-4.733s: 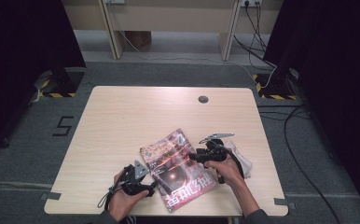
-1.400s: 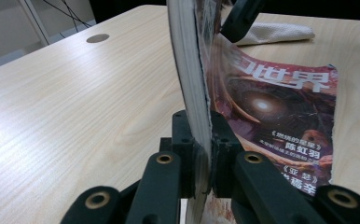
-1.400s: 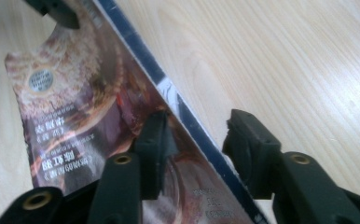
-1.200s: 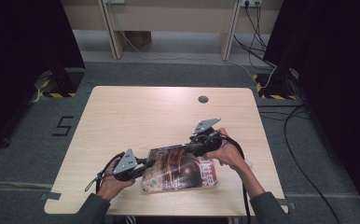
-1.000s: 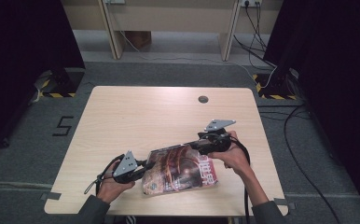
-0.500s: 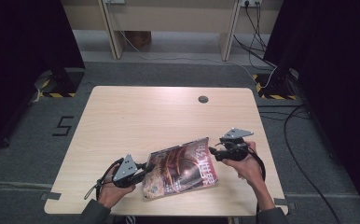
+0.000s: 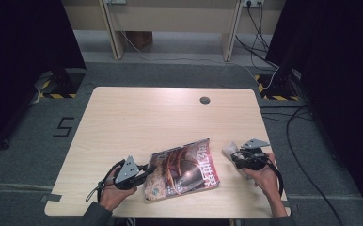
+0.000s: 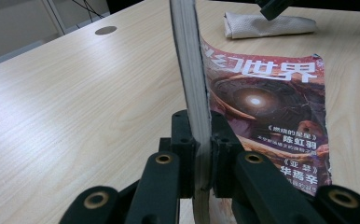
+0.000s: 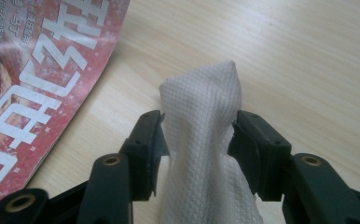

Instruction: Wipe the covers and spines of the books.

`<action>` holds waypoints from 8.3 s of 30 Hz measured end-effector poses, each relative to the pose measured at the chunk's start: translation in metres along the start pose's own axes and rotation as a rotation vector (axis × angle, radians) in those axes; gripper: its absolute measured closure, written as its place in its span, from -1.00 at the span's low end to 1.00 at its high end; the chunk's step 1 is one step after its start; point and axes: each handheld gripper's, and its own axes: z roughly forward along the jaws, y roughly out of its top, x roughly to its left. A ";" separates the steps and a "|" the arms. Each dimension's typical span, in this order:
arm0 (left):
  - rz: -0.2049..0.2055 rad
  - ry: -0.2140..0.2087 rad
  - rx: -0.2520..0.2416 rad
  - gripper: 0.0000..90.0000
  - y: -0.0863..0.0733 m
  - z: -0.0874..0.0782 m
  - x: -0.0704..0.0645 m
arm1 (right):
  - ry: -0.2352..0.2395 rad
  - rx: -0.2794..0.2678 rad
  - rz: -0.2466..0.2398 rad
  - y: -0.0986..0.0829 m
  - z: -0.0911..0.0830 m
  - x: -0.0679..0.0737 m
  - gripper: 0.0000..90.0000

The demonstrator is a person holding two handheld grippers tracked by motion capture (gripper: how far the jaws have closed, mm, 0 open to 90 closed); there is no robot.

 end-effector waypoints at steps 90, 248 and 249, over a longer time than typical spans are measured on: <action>0.068 0.047 0.023 0.78 0.002 0.003 -0.007 | 0.270 -0.253 -0.513 0.126 -0.009 0.193 0.74; 0.149 0.077 0.036 0.70 0.005 0.000 -0.014 | 0.258 -0.210 -0.528 0.121 -0.001 0.179 0.73; 0.149 0.076 0.036 0.71 0.005 0.000 -0.014 | 0.264 -0.215 -0.533 0.122 -0.003 0.182 0.73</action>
